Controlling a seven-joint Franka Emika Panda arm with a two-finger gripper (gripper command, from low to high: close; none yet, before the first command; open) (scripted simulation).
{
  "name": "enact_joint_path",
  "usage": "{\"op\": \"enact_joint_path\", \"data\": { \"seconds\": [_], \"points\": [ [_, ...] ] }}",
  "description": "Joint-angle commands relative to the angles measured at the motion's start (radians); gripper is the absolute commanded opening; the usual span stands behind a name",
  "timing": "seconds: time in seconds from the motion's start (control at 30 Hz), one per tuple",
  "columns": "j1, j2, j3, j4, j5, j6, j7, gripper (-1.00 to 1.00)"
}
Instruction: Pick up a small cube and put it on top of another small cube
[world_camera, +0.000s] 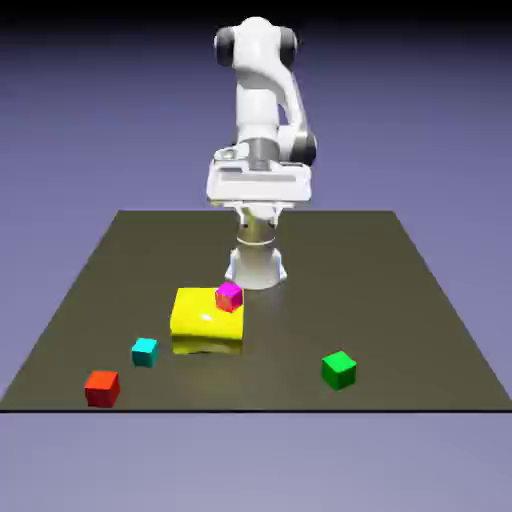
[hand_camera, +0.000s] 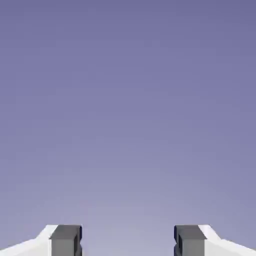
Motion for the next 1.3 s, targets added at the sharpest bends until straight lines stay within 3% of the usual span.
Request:
{"op": "enact_joint_path", "data": {
  "seconds": [0.0,0.7,0.97,1.0,1.27],
  "points": [
    [-0.035,0.036,0.007,0.016,0.009,-0.018,0.042,0.0],
    [-0.771,0.797,0.157,0.354,0.208,-0.394,0.919,0.0],
    [-0.758,0.989,0.161,0.381,0.215,-0.231,0.909,0.0],
    [-0.758,0.989,0.161,0.381,0.215,-0.231,0.909,-1.0],
    [-0.719,0.8,0.221,0.37,0.172,-0.421,0.915,-1.0]
  ]
}}
